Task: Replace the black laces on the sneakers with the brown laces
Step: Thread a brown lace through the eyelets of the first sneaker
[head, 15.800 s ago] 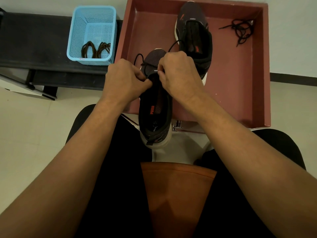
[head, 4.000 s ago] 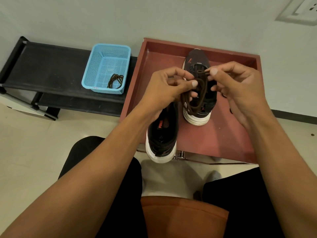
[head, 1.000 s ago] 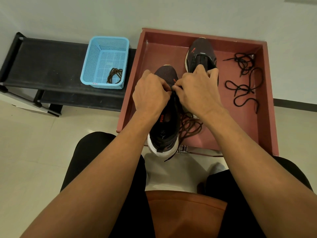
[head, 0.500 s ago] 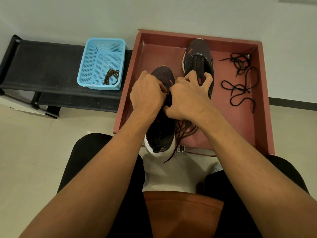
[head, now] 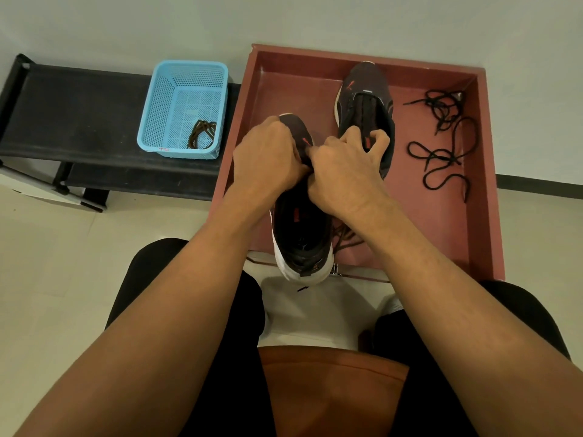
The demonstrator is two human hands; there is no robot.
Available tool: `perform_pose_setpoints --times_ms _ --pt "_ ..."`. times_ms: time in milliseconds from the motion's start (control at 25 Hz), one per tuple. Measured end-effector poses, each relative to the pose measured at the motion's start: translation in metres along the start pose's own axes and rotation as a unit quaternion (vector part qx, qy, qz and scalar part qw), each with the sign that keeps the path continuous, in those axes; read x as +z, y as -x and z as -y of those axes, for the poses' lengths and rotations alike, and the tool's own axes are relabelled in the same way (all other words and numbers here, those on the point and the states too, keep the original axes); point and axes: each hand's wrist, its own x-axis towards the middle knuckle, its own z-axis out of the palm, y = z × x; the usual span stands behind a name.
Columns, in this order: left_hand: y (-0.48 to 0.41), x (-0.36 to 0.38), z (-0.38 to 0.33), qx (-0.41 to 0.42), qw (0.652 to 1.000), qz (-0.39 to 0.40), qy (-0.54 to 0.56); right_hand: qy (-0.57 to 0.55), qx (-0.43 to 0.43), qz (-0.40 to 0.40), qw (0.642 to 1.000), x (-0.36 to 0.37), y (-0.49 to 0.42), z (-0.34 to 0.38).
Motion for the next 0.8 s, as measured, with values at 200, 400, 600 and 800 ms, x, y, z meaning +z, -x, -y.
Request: perform_pose_setpoints --times_ms 200,400,600,800 --pt "-0.004 -0.010 0.007 -0.014 0.999 0.036 -0.014 -0.033 0.005 -0.097 0.995 0.005 -0.003 -0.006" --pt "-0.005 -0.014 0.008 -0.019 0.998 0.063 0.011 -0.019 0.028 -0.132 0.991 0.008 -0.006 -0.011" --pt "0.002 -0.032 0.010 -0.032 0.994 0.084 0.054 -0.011 0.052 -0.142 0.988 0.008 -0.006 -0.011" --pt "0.009 -0.044 0.019 -0.058 0.988 0.113 0.089 0.015 0.051 -0.149 0.987 0.007 -0.005 -0.009"
